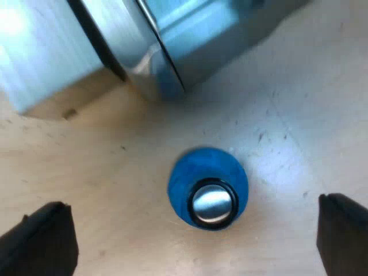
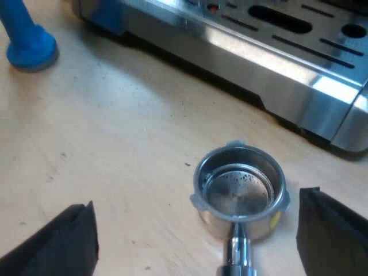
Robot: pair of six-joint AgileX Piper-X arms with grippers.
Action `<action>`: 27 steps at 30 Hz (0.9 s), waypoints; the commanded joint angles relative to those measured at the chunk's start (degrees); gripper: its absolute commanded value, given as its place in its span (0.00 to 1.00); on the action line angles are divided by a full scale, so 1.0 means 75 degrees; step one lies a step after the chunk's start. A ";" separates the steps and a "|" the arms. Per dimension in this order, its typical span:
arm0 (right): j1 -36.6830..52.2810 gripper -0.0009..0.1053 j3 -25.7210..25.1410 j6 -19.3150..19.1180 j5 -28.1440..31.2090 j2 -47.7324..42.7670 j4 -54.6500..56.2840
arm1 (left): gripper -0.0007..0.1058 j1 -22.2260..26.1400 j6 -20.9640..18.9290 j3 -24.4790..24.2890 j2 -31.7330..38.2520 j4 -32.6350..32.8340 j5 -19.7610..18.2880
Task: Grind coffee beans and then tamp
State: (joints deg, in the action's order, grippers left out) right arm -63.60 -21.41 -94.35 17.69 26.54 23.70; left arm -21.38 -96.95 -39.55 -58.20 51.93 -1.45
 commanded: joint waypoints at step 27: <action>0.2161 0.69 -0.4676 0.0718 -0.2358 0.2871 0.3049 | 0.80 0.1245 -0.0358 -0.2538 0.3290 0.0125 -0.0639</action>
State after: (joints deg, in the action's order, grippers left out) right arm -48.30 -55.88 -88.64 1.61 48.45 45.96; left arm -12.61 -98.89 -58.24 -33.10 52.66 -5.16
